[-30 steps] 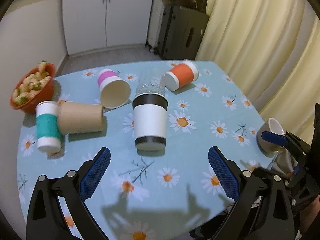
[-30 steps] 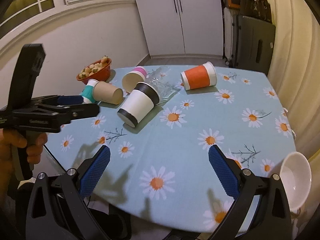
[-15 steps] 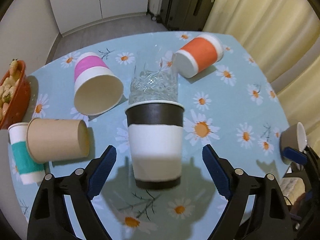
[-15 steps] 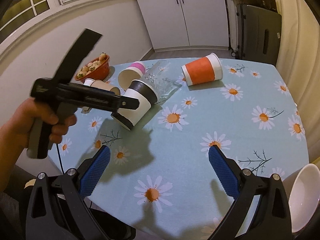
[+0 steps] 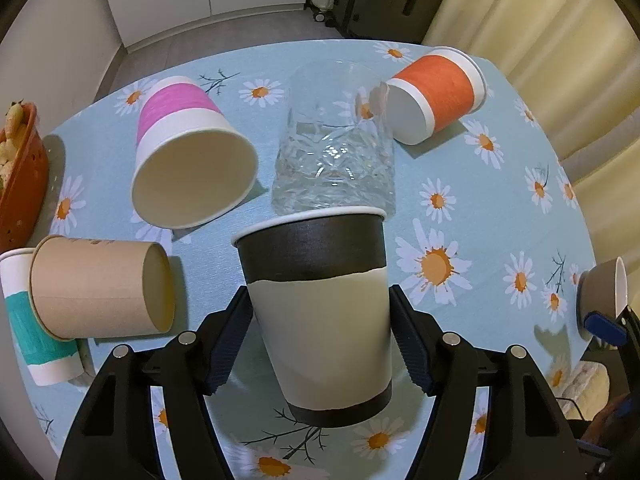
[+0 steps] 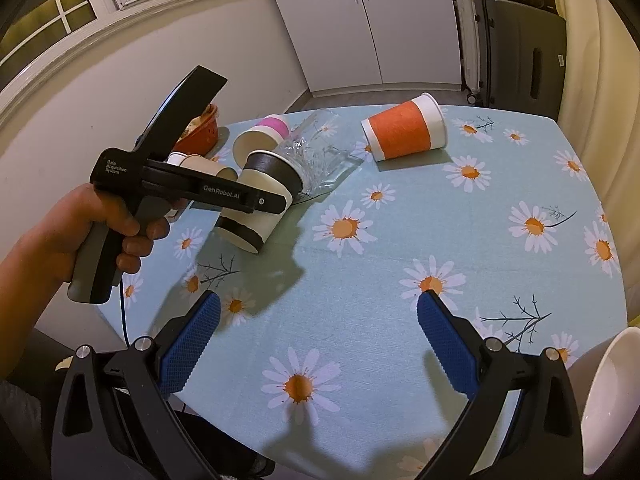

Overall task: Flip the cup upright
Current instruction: 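Close the left gripper around the black-and-white cup's body, then lift the black-and-white cup with the left gripper toward the right gripper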

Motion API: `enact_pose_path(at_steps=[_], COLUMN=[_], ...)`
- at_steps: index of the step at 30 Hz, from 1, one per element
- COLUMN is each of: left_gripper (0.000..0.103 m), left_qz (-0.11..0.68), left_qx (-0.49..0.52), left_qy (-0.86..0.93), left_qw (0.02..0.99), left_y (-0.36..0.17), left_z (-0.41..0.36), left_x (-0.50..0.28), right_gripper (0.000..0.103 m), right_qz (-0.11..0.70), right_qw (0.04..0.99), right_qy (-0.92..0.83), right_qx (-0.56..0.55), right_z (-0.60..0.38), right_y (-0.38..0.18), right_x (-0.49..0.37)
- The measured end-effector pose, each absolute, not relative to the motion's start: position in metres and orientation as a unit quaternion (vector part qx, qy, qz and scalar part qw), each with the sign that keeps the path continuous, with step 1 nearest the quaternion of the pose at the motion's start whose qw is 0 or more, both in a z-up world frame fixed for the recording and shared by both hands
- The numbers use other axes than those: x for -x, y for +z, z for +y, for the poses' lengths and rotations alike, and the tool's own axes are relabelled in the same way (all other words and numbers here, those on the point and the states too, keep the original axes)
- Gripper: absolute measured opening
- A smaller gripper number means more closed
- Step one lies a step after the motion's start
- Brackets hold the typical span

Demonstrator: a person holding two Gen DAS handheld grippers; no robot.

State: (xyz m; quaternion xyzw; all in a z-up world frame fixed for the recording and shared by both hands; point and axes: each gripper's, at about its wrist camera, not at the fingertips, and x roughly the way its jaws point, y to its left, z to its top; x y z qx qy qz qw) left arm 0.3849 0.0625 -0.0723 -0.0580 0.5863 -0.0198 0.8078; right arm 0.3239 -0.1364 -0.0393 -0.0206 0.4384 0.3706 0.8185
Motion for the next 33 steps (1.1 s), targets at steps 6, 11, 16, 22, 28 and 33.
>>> enact_pose_path(at_steps=[6,11,16,22,28,33], left_gripper=[0.066,0.066,0.066,0.066,0.066,0.066], left_qz=[0.585,0.577,0.571,0.571,0.572,0.571], left_qx=[0.078,0.085,0.109,0.154,0.198,0.214], left_qy=[-0.026,-0.028,-0.032,-0.043,-0.055,-0.063], left_qw=[0.807,0.812,0.813,0.805,0.794,0.79], left_y=[-0.066,-0.057,-0.048,-0.049,-0.055,-0.061], left_z=[0.065,0.06,0.057,0.059,0.053,0.045], left_x=[-0.381,-0.368,-0.348,-0.32,-0.292,-0.275], right_gripper=[0.098,0.098,0.098,0.098,0.098,0.098], right_qz=[0.437,0.434,0.434,0.435,0.447,0.463], right_qw=[0.82,0.822,0.824,0.824,0.81,0.792], right_qy=[0.369,0.367,0.364,0.363,0.378,0.397], right_qx=[0.017,0.011,-0.001,-0.015,-0.024,-0.019], right_z=[-0.138,-0.143,-0.152,-0.161,-0.161,-0.153], right_y=[-0.038,-0.036,-0.033,-0.029,-0.029,-0.035], right_x=[-0.322,-0.319,-0.314,-0.301,-0.286,-0.271])
